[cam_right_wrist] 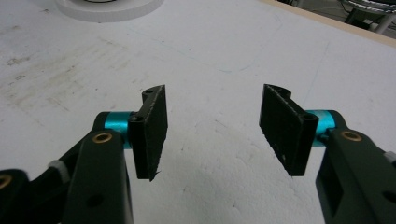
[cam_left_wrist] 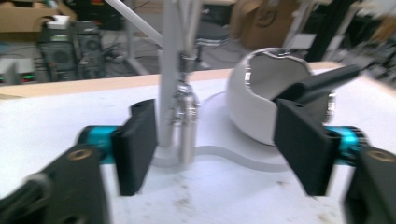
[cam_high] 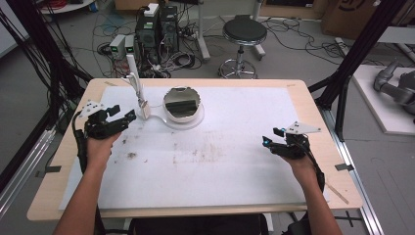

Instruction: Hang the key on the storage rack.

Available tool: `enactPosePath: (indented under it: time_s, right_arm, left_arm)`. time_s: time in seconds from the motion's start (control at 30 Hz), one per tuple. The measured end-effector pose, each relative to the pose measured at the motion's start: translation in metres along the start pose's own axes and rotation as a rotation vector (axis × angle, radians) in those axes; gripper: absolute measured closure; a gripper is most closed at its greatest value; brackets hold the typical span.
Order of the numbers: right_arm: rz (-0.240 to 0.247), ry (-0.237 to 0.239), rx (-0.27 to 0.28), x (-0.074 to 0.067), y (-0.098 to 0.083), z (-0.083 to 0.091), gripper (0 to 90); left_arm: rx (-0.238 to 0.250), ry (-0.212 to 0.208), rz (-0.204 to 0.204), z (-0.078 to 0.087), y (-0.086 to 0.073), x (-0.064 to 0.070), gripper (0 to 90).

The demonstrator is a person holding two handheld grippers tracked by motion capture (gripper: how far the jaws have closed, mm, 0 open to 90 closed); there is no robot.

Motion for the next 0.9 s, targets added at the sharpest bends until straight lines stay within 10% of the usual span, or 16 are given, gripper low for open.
enactPosePath:
  time_s: [0.2,0.4,0.9]
  right_arm:
    - [-0.008,-0.018,0.006,0.003,-0.001,0.0,29.7]
    - [-0.018,-0.082,0.003,0.008,-0.002,0.001,21.0]
    - [-0.015,-0.085,-0.025,0.009,-0.007,0.0,21.0]
  left_arm:
    - [0.015,-0.063,0.002,0.006,-0.014,0.009,18.2]
    - [0.021,-0.125,-0.082,0.008,-0.023,0.027,18.3]
    - [-0.001,-0.117,-0.111,0.011,-0.035,0.035,18.5]
Point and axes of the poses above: each handheld gripper's, and its own axes: z roughly backward along the jaws, y roughly out of its top, x roughly to its right, the point moved 2 cm from there along -z, roughly forward along the jaws, and after that the axes turned 1 degree about y, right-handed, at the moved point
